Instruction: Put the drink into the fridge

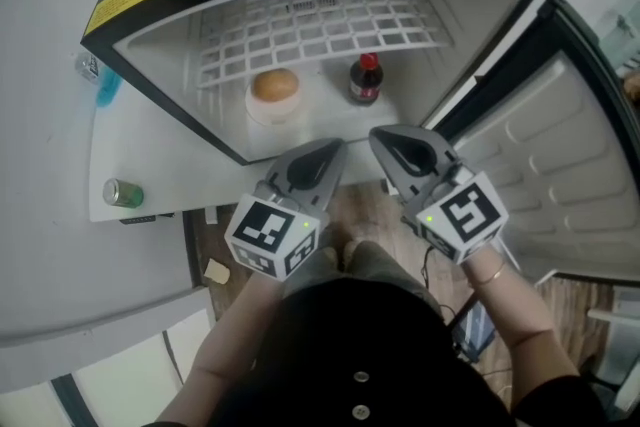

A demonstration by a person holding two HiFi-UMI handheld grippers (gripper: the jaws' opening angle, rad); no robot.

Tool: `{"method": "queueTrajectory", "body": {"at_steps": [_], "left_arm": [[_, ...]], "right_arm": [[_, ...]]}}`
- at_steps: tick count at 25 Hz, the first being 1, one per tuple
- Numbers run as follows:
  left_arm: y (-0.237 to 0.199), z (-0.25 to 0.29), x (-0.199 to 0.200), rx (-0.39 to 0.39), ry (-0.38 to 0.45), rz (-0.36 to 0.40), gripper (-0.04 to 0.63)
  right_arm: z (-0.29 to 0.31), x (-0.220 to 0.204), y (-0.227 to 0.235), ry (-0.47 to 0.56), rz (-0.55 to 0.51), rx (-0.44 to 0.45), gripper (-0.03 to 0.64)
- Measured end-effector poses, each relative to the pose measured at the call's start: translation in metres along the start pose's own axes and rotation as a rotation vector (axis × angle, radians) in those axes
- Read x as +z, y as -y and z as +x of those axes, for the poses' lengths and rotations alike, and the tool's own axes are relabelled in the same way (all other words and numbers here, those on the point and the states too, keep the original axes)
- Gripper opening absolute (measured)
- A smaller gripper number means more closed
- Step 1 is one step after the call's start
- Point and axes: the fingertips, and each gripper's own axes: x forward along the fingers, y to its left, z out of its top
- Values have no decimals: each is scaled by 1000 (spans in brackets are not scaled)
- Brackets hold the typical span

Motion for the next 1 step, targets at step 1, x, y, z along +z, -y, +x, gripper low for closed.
{"method": "queueTrajectory", "body": {"at_steps": [1], "left_arm": [[-1, -1, 0, 1, 1, 2, 6]], "right_arm": [[1, 1, 0, 4, -4, 1, 8]]}}
